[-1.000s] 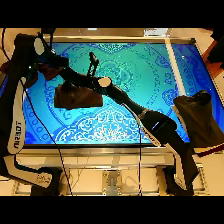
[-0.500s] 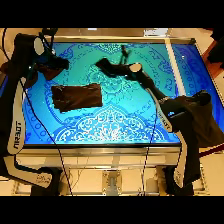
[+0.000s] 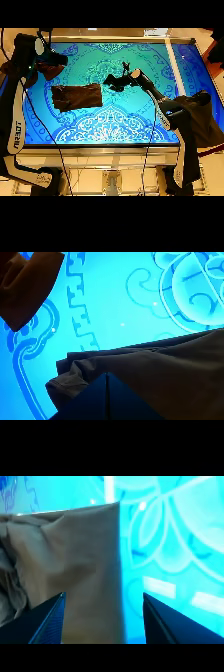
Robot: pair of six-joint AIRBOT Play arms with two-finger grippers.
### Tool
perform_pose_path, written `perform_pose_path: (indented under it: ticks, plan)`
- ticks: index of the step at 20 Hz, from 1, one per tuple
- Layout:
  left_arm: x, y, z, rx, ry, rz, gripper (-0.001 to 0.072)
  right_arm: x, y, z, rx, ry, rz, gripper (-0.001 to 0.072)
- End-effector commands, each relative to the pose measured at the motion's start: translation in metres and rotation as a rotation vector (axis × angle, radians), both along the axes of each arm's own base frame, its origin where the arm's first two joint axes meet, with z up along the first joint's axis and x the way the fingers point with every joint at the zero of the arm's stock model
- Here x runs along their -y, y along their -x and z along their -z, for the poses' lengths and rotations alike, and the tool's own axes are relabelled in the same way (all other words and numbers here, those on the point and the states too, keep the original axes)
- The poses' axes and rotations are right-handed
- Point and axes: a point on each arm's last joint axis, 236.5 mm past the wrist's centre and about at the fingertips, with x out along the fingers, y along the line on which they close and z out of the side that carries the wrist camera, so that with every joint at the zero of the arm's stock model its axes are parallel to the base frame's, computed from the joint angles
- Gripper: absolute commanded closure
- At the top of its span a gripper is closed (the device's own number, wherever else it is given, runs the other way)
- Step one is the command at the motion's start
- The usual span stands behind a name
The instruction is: Fold the shirts.
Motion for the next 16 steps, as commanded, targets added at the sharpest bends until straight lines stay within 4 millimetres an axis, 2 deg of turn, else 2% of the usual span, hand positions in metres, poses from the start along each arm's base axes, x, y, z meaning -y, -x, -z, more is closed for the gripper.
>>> perform_pose_path:
  ticks: [1, 4, 5, 6, 14, 15, 16]
  plan:
    - [-0.005, -0.002, -0.005, 0.021, -0.014, -0.011, 0.0696, -0.019, 0.020, 0.024, -0.092, -0.032, -0.026, 0.0175]
    - [-0.005, -0.002, -0.008, 0.028, -0.016, -0.010, 0.0696, -0.034, 0.030, 0.028, -0.098, -0.031, -0.049, 0.0177]
    - [-0.005, -0.003, -0.008, 0.030, -0.015, -0.010, 0.0696, -0.038, 0.032, 0.027, -0.099, -0.033, -0.056, 0.0190]
    - [-0.005, -0.003, -0.008, 0.031, -0.014, -0.010, 0.0695, -0.042, 0.037, 0.028, -0.100, -0.030, -0.068, 0.0236]
    - [-0.004, -0.003, -0.007, 0.028, -0.010, -0.009, 0.0696, -0.083, 0.068, 0.032, -0.113, -0.049, -0.136, 0.0252]
    - [-0.004, -0.002, -0.007, 0.024, -0.011, -0.010, 0.0696, -0.089, 0.070, 0.031, -0.105, -0.059, -0.144, 0.0366]
    - [-0.005, -0.001, -0.006, 0.018, -0.012, -0.011, 0.0695, -0.096, 0.068, 0.025, -0.060, -0.084, -0.159, 0.0554]
